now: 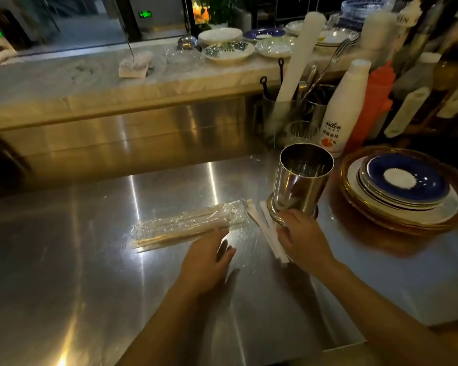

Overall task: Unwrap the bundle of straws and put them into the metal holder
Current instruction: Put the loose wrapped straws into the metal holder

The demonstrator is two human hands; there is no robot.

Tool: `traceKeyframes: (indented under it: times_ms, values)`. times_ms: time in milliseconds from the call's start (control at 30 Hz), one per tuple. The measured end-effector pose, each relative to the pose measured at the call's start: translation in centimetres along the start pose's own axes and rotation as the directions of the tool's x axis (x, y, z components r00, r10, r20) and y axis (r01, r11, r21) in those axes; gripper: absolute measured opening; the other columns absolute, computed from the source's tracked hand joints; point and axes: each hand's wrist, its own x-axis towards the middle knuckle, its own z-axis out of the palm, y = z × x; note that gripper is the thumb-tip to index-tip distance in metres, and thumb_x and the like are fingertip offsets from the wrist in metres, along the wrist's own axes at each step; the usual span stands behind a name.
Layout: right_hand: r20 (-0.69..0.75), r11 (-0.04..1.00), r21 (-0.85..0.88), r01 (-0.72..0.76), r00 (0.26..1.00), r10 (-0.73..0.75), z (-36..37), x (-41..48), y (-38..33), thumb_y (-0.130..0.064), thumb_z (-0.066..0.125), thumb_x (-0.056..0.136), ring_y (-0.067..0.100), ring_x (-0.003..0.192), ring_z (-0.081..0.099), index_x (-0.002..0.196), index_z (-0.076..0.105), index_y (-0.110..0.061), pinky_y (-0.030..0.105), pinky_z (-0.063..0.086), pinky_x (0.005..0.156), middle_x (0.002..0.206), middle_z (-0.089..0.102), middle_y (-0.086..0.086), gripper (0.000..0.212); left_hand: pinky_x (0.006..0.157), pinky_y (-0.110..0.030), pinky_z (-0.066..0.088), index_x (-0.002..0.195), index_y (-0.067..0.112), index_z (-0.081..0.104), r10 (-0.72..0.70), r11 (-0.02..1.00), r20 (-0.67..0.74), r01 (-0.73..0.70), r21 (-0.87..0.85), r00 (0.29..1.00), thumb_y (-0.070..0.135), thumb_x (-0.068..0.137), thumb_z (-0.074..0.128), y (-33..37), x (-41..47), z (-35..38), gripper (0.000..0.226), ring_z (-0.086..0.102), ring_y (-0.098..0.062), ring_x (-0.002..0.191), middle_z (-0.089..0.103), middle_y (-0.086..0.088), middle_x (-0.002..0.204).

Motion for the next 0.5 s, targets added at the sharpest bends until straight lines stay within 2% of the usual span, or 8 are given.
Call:
traceKeyframes:
  times_ms: [67,133,233,300,367,433,500]
  values:
    - [0.026,0.995,0.033,-0.093,0.995,0.092,0.4,0.0,0.3,-0.015,0.052,0.089,0.024,0.094,0.060,0.118,0.055,-0.010,0.028,0.046,0.078,0.109,0.064,0.011,0.030,0.095,-0.036,0.045,0.121,0.020,0.051,-0.008,0.999,-0.009,0.009,0.047,1.000,0.038,0.089,0.052,-0.6,-0.1,0.5,0.036,0.057,-0.017,0.105,0.063,-0.002,0.117]
    - [0.104,0.984,0.023,-0.178,0.979,0.175,1.1,0.0,0.7,-0.019,0.048,0.091,0.021,0.090,0.060,0.116,0.053,-0.012,0.021,0.039,0.070,0.105,0.063,0.008,0.026,0.095,-0.033,0.043,0.115,0.019,0.052,0.013,0.993,-0.025,-0.010,0.116,1.000,0.037,0.089,0.052,-1.4,-0.4,1.1,0.031,0.056,-0.020,0.104,0.063,-0.002,0.114]
    - [0.169,0.972,-0.013,-0.235,0.958,0.233,1.9,0.4,1.1,-0.023,0.048,0.092,0.021,0.088,0.062,0.108,0.054,-0.012,0.020,0.036,0.069,0.099,0.065,0.007,0.020,0.112,-0.036,0.022,0.130,0.019,0.045,0.040,0.980,-0.034,-0.033,0.195,0.999,0.036,0.092,0.045,-2.3,-0.9,2.3,0.042,0.040,-0.018,0.129,0.048,-0.003,0.139]
    - [0.199,0.970,-0.012,-0.244,0.950,0.241,2.2,0.6,1.0,-0.027,0.049,0.092,0.019,0.083,0.062,0.104,0.054,-0.014,0.021,0.039,0.067,0.089,0.062,-0.001,0.019,0.114,-0.034,0.011,0.136,0.019,0.039,0.064,0.968,-0.059,-0.047,0.248,0.996,0.038,0.094,0.039,-2.4,-1.2,2.9,0.046,0.031,-0.015,0.135,0.041,-0.002,0.145]
    - [0.243,0.970,-0.030,-0.242,0.939,0.242,2.7,1.0,0.9,-0.032,0.048,0.091,0.012,0.068,0.059,0.098,0.051,-0.019,0.017,0.039,0.058,0.075,0.054,-0.011,0.016,0.114,-0.033,0.009,0.137,0.018,0.038,0.070,0.960,-0.071,-0.048,0.274,0.995,0.039,0.095,0.035,-2.3,-1.4,3.2,0.046,0.030,-0.015,0.136,0.041,-0.002,0.145]
    - [0.291,0.971,-0.077,-0.227,0.926,0.239,3.2,1.4,0.9,-0.034,0.049,0.091,0.006,0.055,0.053,0.093,0.047,-0.021,0.014,0.033,0.047,0.066,0.047,-0.013,0.014,0.114,-0.033,0.008,0.137,0.019,0.038,0.066,0.959,-0.077,-0.042,0.281,0.995,0.040,0.094,0.033,-2.1,-1.4,3.2,0.048,0.030,-0.014,0.136,0.040,-0.002,0.145]
    - [0.316,0.966,-0.110,-0.234,0.913,0.257,3.7,1.9,0.9,-0.033,0.049,0.090,0.007,0.056,0.052,0.092,0.046,-0.020,0.016,0.035,0.049,0.068,0.048,-0.011,0.013,0.115,-0.033,0.007,0.138,0.020,0.036,0.053,0.959,-0.070,-0.031,0.282,0.996,0.041,0.095,0.031,-2.1,-1.4,3.2,0.048,0.028,-0.013,0.137,0.037,-0.001,0.147]
